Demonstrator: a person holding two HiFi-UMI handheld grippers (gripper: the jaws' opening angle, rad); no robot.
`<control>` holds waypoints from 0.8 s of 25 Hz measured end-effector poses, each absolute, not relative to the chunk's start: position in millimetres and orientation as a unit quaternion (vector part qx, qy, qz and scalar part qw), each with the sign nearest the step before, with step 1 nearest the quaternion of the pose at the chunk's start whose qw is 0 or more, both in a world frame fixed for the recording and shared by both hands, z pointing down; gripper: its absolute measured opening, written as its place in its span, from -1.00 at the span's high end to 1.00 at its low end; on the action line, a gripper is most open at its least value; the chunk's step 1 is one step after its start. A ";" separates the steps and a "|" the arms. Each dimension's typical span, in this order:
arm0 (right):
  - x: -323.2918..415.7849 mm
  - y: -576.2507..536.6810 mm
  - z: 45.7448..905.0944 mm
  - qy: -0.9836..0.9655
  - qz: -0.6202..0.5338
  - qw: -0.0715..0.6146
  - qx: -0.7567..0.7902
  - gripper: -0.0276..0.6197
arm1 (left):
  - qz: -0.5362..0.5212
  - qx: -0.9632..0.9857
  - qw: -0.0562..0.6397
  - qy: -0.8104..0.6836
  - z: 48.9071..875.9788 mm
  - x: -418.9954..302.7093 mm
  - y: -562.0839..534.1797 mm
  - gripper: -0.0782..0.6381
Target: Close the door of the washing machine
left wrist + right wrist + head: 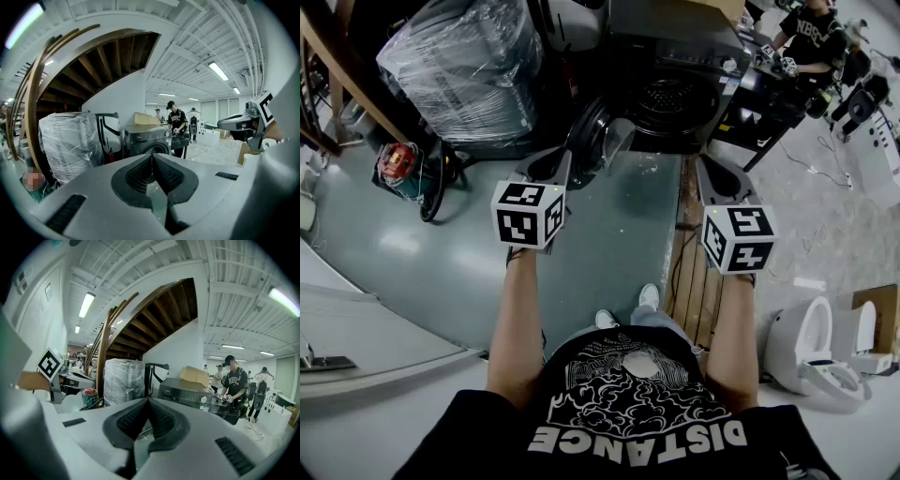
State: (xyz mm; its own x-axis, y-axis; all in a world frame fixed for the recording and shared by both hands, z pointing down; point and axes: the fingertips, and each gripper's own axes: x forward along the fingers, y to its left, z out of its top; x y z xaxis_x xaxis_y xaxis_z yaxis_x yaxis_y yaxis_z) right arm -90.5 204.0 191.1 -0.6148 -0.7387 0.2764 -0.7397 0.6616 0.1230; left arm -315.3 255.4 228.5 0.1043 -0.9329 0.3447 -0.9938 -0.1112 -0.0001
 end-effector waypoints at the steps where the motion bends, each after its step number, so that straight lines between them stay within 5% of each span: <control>1: -91.6 203.0 190.6 -0.898 0.003 0.154 0.411 0.85 | 0.128 0.734 0.117 -0.656 227.6 -316.1 254.8 0.70; 20: -152.5 201.3 216.6 -0.920 0.016 0.160 0.357 0.84 | 0.107 0.734 0.167 -0.649 260.9 -351.7 237.4 0.70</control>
